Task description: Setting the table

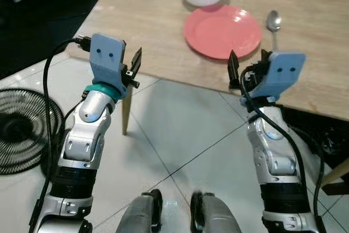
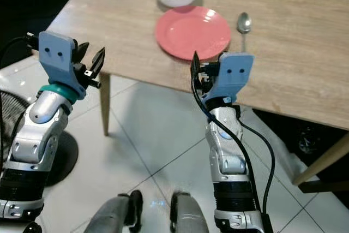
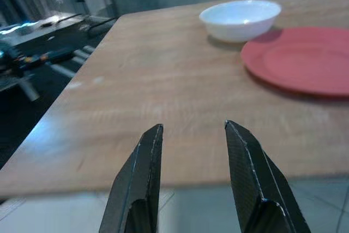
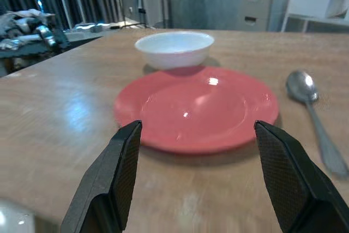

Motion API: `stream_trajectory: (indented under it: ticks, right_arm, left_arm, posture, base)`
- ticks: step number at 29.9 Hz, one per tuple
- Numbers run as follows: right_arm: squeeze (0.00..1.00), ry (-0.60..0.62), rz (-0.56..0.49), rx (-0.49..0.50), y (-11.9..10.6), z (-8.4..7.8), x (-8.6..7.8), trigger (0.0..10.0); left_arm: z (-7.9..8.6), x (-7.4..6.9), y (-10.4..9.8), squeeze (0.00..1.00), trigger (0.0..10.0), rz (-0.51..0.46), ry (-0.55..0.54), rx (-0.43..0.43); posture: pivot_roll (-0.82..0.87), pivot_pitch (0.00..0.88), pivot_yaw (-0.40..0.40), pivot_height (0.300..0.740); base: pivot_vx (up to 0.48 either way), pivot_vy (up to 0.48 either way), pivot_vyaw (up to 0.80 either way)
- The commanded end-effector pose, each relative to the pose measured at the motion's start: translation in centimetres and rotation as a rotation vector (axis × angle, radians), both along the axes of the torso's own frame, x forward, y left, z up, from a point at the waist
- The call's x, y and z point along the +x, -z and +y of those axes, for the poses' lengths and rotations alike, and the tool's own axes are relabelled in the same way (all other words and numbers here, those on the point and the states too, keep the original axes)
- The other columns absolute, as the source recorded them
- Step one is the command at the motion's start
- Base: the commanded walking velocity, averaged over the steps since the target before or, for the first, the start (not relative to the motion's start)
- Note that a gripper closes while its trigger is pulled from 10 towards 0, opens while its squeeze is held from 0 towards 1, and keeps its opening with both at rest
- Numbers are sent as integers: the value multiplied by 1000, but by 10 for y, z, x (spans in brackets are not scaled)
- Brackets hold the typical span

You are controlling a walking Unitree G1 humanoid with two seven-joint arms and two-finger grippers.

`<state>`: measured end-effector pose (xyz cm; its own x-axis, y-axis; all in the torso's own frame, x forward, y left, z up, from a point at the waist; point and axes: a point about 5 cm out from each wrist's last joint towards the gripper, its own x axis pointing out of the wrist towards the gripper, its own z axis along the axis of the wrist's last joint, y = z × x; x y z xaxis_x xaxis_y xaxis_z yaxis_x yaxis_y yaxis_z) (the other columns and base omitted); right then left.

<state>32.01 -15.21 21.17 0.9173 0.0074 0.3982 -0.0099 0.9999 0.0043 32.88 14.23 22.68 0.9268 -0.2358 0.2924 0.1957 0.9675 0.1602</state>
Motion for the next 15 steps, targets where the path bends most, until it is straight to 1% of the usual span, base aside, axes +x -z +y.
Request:
stream_trajectory:
  ticks: [1,15]
  right_arm:
    - [0,19,18,6,6,-5,-2,10000]
    - [0,30,19,6,6,-8,-2,10000]
  left_arm:
    - [-2,-1,6,0,10000,21,3,12]
    - [-3,0,5,0,10000,18,9,13]
  posture:
    - [1,181,112,740]
    - [-1,183,113,740]
  base:
    - [-296,0,0]
    - [-295,0,0]
